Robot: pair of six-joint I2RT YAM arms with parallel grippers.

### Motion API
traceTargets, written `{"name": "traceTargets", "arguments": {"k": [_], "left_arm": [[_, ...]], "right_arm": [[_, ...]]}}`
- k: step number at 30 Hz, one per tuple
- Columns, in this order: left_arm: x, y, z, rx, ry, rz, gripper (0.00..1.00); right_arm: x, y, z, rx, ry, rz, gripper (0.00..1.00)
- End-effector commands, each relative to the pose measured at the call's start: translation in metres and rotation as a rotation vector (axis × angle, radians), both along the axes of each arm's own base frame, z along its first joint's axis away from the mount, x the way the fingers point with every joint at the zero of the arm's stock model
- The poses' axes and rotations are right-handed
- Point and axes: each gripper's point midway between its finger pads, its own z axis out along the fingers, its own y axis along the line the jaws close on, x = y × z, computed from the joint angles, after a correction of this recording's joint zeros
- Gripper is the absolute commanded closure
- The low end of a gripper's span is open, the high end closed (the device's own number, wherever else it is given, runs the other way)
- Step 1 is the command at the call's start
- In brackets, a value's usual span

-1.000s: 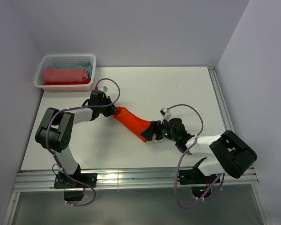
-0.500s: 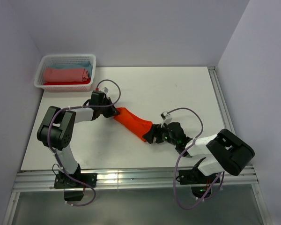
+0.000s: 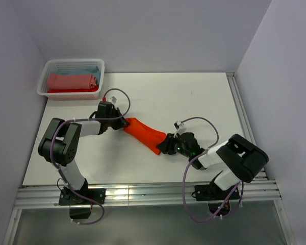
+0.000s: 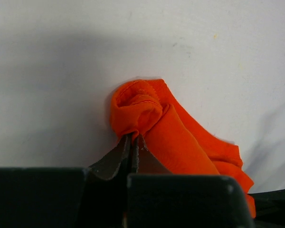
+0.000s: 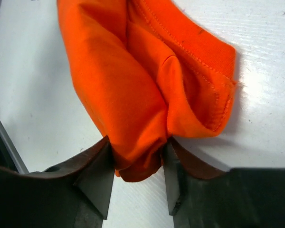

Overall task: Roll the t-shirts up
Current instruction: Roll the tshirt

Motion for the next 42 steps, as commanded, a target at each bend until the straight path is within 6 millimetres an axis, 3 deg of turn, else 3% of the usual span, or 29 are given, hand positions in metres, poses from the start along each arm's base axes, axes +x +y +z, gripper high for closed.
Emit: {"name": "traceTargets", "arguments": {"k": [1,5,6,7,11,16,18,19,21,22,26,27,29,30,32,33,36,40,42], "left_arm": [[-0.013,0.008,0.001,0.011,-0.035,0.027,1.00],[-0.019,0.015,0.015,-0.007,-0.084,0.073,1.00],[-0.020,0.017,0.016,-0.004,-0.086,0.079,1.00],[-0.018,0.019,0.020,0.002,-0.094,0.092,1.00],[-0.011,0.023,0.040,0.031,-0.086,0.121,1.00],[0.009,0.028,0.087,0.057,-0.149,0.162,1.00],[0.017,0.032,0.109,0.066,-0.178,0.184,1.00],[0.016,0.034,0.112,0.076,-0.168,0.188,1.00],[0.025,0.035,0.132,0.063,-0.197,0.194,1.00],[0.025,0.037,0.134,0.068,-0.192,0.199,1.00],[0.026,0.040,0.145,0.055,-0.220,0.218,1.00],[0.020,0.045,0.133,0.070,-0.203,0.232,1.00],[0.015,0.048,0.128,0.065,-0.216,0.247,1.00],[0.006,0.054,0.109,0.088,-0.184,0.257,1.00],[-0.003,0.059,0.091,0.104,-0.155,0.264,1.00],[-0.015,0.062,0.072,0.122,-0.114,0.262,1.00],[-0.029,0.074,0.045,0.127,-0.081,0.286,1.00],[-0.031,0.081,0.032,0.076,-0.055,0.281,1.00],[-0.025,0.086,0.035,0.076,-0.061,0.292,1.00]], "right_arm": [[0.013,0.010,0.011,0.041,0.005,-0.024,0.59],[0.020,0.015,0.025,0.119,0.055,-0.006,0.83],[0.024,0.015,0.028,0.129,0.064,-0.007,0.97],[0.031,0.018,0.036,0.135,0.074,-0.002,1.00],[0.049,0.031,0.069,0.123,0.088,0.043,1.00],[0.065,0.039,0.113,0.086,0.074,0.056,1.00],[0.070,0.040,0.122,0.071,0.066,0.061,1.00],[0.074,0.044,0.135,0.083,0.057,0.079,1.00],[0.080,0.046,0.138,0.083,0.072,0.090,1.00],[0.084,0.049,0.144,0.082,0.075,0.097,1.00],[0.085,0.052,0.137,0.082,0.084,0.113,1.00],[0.084,0.051,0.132,0.073,0.090,0.110,1.00],[0.080,0.045,0.113,0.051,0.117,0.096,1.00],[0.078,0.042,0.107,0.052,0.131,0.093,1.00],[0.068,0.033,0.085,0.059,0.175,0.090,1.00],[0.058,0.025,0.067,0.049,0.216,0.083,1.00],[0.046,0.015,0.055,0.059,0.229,0.083,1.00],[0.015,0.004,0.036,0.010,0.246,0.092,1.00],[-0.002,0.007,0.035,-0.017,0.231,0.119,1.00]]}}
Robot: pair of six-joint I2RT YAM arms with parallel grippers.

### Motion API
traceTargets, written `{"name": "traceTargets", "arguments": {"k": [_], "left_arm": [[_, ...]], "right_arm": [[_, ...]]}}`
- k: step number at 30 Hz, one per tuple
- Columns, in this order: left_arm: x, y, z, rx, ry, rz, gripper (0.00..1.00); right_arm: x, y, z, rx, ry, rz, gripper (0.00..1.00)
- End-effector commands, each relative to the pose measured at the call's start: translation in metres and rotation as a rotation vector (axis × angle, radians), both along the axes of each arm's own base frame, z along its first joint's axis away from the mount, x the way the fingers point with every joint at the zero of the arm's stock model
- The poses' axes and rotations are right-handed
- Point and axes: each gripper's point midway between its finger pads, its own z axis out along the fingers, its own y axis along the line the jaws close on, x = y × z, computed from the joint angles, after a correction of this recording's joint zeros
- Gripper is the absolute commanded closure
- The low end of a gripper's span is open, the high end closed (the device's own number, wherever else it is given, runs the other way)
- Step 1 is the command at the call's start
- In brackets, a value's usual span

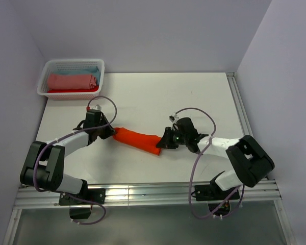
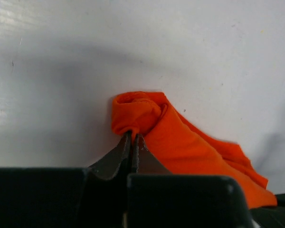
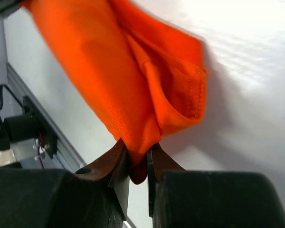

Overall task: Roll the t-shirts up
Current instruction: Roll the tshirt

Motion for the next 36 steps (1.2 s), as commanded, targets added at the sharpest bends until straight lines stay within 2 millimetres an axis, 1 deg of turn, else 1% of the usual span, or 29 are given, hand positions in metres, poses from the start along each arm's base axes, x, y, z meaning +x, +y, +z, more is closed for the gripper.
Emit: {"name": "traceTargets", "arguments": {"k": [1,2,4,6,7,8,9,10,11,12,13,14,15,17,18,19,20,21,22,23,24,27,28,29,30,32,33,34,36], "left_arm": [[0.035,0.015,0.022,0.003,-0.123,0.053,1.00],[0.039,0.015,0.026,-0.001,-0.133,0.051,1.00],[0.041,0.013,0.026,-0.002,-0.132,0.043,1.00],[0.044,0.012,0.028,-0.011,-0.139,0.032,1.00],[0.045,0.010,0.027,-0.012,-0.146,0.018,1.00],[0.047,0.010,0.026,-0.011,-0.146,0.013,1.00],[0.049,0.009,0.025,-0.009,-0.145,0.007,1.00],[0.050,0.009,0.018,0.004,-0.133,-0.003,1.00],[0.055,0.008,0.020,0.003,-0.151,-0.011,1.00],[0.056,0.004,0.019,-0.007,-0.156,-0.036,1.00],[0.056,0.002,0.011,-0.011,-0.139,-0.045,1.00],[0.060,0.000,0.013,-0.024,-0.160,-0.054,1.00],[0.061,-0.003,0.013,-0.035,-0.167,-0.065,1.00],[0.062,-0.011,0.011,-0.064,-0.173,-0.104,1.00],[0.063,-0.013,0.011,-0.068,-0.178,-0.114,1.00],[0.062,-0.015,0.008,-0.075,-0.170,-0.127,1.00],[0.064,-0.016,0.008,-0.077,-0.172,-0.132,1.00],[0.063,-0.016,0.007,-0.077,-0.167,-0.136,1.00],[0.063,-0.016,0.006,-0.072,-0.166,-0.140,1.00],[0.064,-0.015,0.006,-0.067,-0.169,-0.139,1.00],[0.064,-0.014,0.007,-0.060,-0.173,-0.139,1.00],[0.066,-0.013,0.012,-0.046,-0.187,-0.146,1.00],[0.066,-0.013,0.012,-0.043,-0.186,-0.144,1.00],[0.066,-0.013,0.014,-0.043,-0.189,-0.145,1.00],[0.067,-0.013,0.014,-0.043,-0.191,-0.149,1.00],[0.067,-0.014,0.018,-0.047,-0.200,-0.153,1.00],[0.067,-0.014,0.018,-0.047,-0.204,-0.155,1.00],[0.068,-0.015,0.019,-0.049,-0.207,-0.156,1.00],[0.068,-0.017,0.020,-0.056,-0.209,-0.166,1.00]], "right_arm": [[-0.008,0.000,0.016,-0.019,-0.107,0.012,1.00],[-0.014,0.002,0.017,-0.020,-0.110,0.026,1.00],[-0.028,0.003,0.009,-0.027,-0.079,0.055,0.98],[-0.036,0.001,0.007,-0.023,-0.072,0.067,0.81],[-0.044,-0.001,0.002,-0.038,-0.061,0.078,0.68],[-0.045,-0.003,0.001,-0.056,-0.067,0.075,0.63],[-0.044,-0.002,0.007,-0.065,-0.096,0.078,0.56],[-0.055,-0.004,0.002,-0.113,-0.089,0.109,0.47],[-0.050,-0.007,0.004,-0.153,-0.119,0.083,0.30],[-0.050,-0.007,0.008,-0.178,-0.128,0.084,0.24],[-0.051,-0.006,0.017,-0.187,-0.164,0.097,0.12],[-0.047,-0.007,0.022,-0.202,-0.185,0.088,0.06],[-0.038,-0.004,0.035,-0.204,-0.220,0.071,0.03],[-0.031,-0.003,0.050,-0.218,-0.284,0.090,0.01],[-0.020,0.003,0.066,-0.214,-0.333,0.081,0.01],[-0.016,0.005,0.072,-0.233,-0.375,0.105,0.00],[-0.010,0.009,0.073,-0.251,-0.387,0.119,0.00],[-0.001,0.018,0.089,-0.248,-0.427,0.124,0.00],[0.005,0.019,0.091,-0.279,-0.458,0.138,0.00],[0.011,0.024,0.081,-0.314,-0.447,0.151,0.00],[0.018,0.034,0.091,-0.307,-0.471,0.158,0.00],[0.032,0.058,0.083,-0.308,-0.463,0.205,0.01],[0.032,0.066,0.081,-0.292,-0.453,0.225,0.02],[0.036,0.074,0.084,-0.274,-0.456,0.230,0.02],[0.036,0.081,0.070,-0.278,-0.421,0.241,0.03],[0.040,0.096,0.069,-0.241,-0.422,0.259,0.05],[0.043,0.101,0.069,-0.230,-0.419,0.260,0.07],[0.043,0.105,0.057,-0.239,-0.401,0.272,0.08],[0.043,0.113,0.056,-0.221,-0.393,0.289,0.09]]}}
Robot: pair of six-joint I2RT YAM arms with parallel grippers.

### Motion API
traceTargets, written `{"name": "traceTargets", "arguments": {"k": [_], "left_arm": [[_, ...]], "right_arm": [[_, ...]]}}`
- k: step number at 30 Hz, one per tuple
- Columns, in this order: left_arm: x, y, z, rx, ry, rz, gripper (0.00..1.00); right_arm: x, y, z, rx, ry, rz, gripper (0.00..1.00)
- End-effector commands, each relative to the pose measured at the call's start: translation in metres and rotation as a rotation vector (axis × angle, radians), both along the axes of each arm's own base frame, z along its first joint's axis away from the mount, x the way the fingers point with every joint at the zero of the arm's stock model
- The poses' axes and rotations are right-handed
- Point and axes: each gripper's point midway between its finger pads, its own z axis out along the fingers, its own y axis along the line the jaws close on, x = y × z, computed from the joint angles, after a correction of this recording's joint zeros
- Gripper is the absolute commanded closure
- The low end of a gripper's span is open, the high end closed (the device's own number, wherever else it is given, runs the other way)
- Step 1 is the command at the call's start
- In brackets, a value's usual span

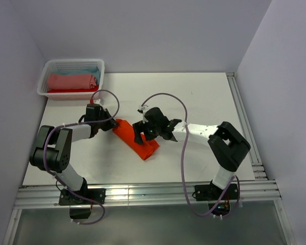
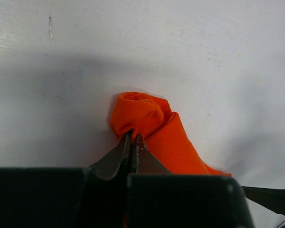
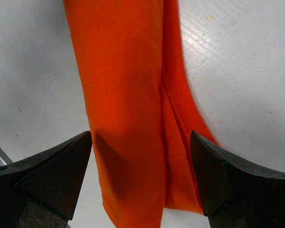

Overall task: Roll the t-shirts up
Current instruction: Roll the tshirt

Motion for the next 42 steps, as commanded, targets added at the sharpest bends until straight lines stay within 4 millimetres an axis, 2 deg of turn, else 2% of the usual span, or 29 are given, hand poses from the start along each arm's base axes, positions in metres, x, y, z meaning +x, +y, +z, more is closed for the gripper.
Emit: {"name": "traceTargets", "arguments": {"k": [1,3,8,14,17,18,20,21,23,24,26,27,29,30,32,37,42], "left_arm": [[0.017,-0.007,0.028,-0.017,-0.100,-0.040,1.00],[0.017,-0.008,0.028,-0.023,-0.101,-0.043,1.00],[0.018,-0.011,0.031,-0.040,-0.111,-0.050,1.00],[0.016,-0.016,0.029,-0.070,-0.103,-0.060,0.99],[0.015,-0.020,0.031,-0.096,-0.099,-0.071,0.90],[0.015,-0.021,0.031,-0.102,-0.099,-0.073,0.79],[0.016,-0.022,0.034,-0.116,-0.105,-0.075,0.68],[0.015,-0.022,0.035,-0.119,-0.107,-0.075,0.59],[0.015,-0.022,0.036,-0.122,-0.110,-0.072,0.50],[0.015,-0.021,0.038,-0.123,-0.115,-0.070,0.43],[0.015,-0.020,0.039,-0.126,-0.116,-0.067,0.37],[0.014,-0.019,0.040,-0.127,-0.121,-0.065,0.31],[0.013,-0.017,0.040,-0.133,-0.123,-0.063,0.28],[0.013,-0.017,0.042,-0.138,-0.131,-0.065,0.26],[0.011,-0.016,0.039,-0.153,-0.123,-0.068,0.25],[0.009,-0.014,0.034,-0.186,-0.113,-0.078,0.23],[0.007,-0.015,0.032,-0.181,-0.107,-0.090,0.22]], "right_arm": [[0.006,0.031,0.020,0.086,-0.032,0.062,0.11],[0.006,0.042,0.025,0.130,-0.036,0.082,0.13],[0.001,0.051,0.019,0.159,-0.009,0.114,0.22],[-0.006,0.062,0.014,0.204,0.027,0.151,0.44],[-0.010,0.068,0.013,0.227,0.051,0.179,0.62],[-0.012,0.070,0.011,0.238,0.062,0.184,0.73],[-0.017,0.072,0.010,0.258,0.089,0.205,0.83],[-0.017,0.074,0.010,0.271,0.096,0.207,0.92],[-0.021,0.073,0.005,0.286,0.138,0.213,1.00],[-0.022,0.075,0.007,0.313,0.145,0.225,1.00],[-0.022,0.068,0.001,0.354,0.191,0.215,1.00],[-0.024,0.071,0.011,0.423,0.222,0.238,1.00],[-0.018,0.061,0.005,0.472,0.278,0.225,1.00],[-0.018,0.062,0.010,0.515,0.303,0.244,1.00],[-0.014,0.056,0.006,0.540,0.339,0.238,1.00],[-0.015,0.057,0.001,0.555,0.380,0.273,1.00],[-0.015,0.056,-0.019,0.545,0.457,0.233,1.00]]}}
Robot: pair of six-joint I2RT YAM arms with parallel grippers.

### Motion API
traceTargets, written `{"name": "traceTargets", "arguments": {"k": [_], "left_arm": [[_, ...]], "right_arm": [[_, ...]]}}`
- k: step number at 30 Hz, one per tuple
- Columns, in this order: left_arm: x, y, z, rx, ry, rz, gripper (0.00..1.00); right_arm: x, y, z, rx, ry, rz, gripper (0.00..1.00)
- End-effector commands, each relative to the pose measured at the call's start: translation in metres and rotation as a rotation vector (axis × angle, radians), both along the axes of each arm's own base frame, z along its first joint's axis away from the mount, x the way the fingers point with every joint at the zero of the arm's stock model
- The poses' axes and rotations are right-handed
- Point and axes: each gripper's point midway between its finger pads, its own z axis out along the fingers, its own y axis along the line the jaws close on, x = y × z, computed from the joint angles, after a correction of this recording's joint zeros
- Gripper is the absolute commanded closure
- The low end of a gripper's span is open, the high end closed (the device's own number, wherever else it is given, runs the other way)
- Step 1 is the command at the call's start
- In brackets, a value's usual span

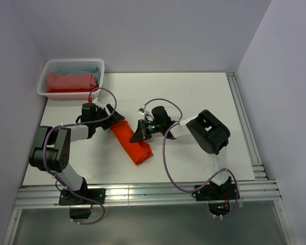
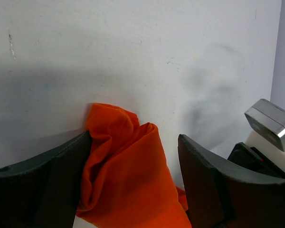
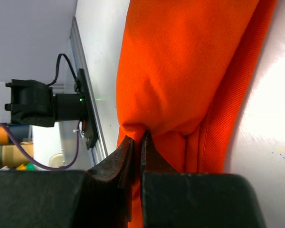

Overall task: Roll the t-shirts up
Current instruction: Roll the tshirt, then place the rolled tshirt into the container

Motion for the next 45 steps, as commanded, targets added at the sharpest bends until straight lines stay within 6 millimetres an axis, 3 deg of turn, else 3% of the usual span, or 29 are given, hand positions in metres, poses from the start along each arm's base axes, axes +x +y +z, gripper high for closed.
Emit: {"name": "traceTargets", "arguments": {"k": [1,12,19,22,23,25,26,31,36,37,38,40,41,43,45], "left_arm": [[0.001,-0.005,0.008,-0.021,-0.041,-0.033,0.22],[0.000,-0.003,-0.003,0.013,-0.049,-0.052,0.26],[0.000,-0.009,-0.008,0.002,-0.053,-0.074,0.29],[0.002,-0.012,-0.010,-0.003,-0.049,-0.084,0.47],[0.001,-0.013,-0.013,-0.006,-0.040,-0.089,0.63],[0.001,-0.015,-0.014,-0.014,-0.042,-0.094,0.80],[0.000,-0.015,-0.014,-0.018,-0.041,-0.095,0.96],[-0.010,-0.014,-0.013,-0.034,-0.042,-0.079,1.00],[-0.021,-0.009,-0.008,-0.002,-0.058,-0.030,1.00],[-0.022,-0.007,-0.009,0.003,-0.055,-0.014,1.00],[-0.026,-0.004,-0.010,0.009,-0.050,0.003,1.00],[-0.027,-0.001,-0.009,0.011,-0.059,0.034,1.00],[-0.030,0.002,-0.009,0.015,-0.061,0.049,1.00],[-0.030,0.006,-0.010,0.028,-0.064,0.085,1.00],[-0.032,0.009,-0.011,0.036,-0.064,0.099,1.00]], "right_arm": [[-0.003,0.003,-0.003,0.034,0.043,0.025,1.00],[0.010,-0.024,-0.043,-0.140,0.135,-0.042,1.00],[0.018,-0.027,-0.047,-0.221,0.103,-0.030,1.00],[0.022,-0.028,-0.049,-0.253,0.090,-0.023,1.00],[0.021,-0.031,-0.051,-0.271,0.102,-0.019,1.00],[0.030,-0.032,-0.049,-0.280,0.084,-0.028,1.00],[0.031,-0.036,-0.052,-0.301,0.098,-0.034,1.00],[0.068,-0.048,-0.040,-0.376,0.025,-0.097,0.98],[0.084,-0.046,-0.026,-0.394,-0.022,-0.114,0.85],[0.085,-0.046,-0.026,-0.402,-0.026,-0.117,0.79],[0.087,-0.048,-0.023,-0.407,-0.031,-0.126,0.59],[0.085,-0.048,-0.016,-0.387,-0.028,-0.135,0.48],[0.089,-0.049,-0.002,-0.355,-0.053,-0.154,0.39],[0.084,-0.056,0.005,-0.346,-0.047,-0.175,0.33],[0.081,-0.066,0.024,-0.317,-0.076,-0.215,0.15]]}}
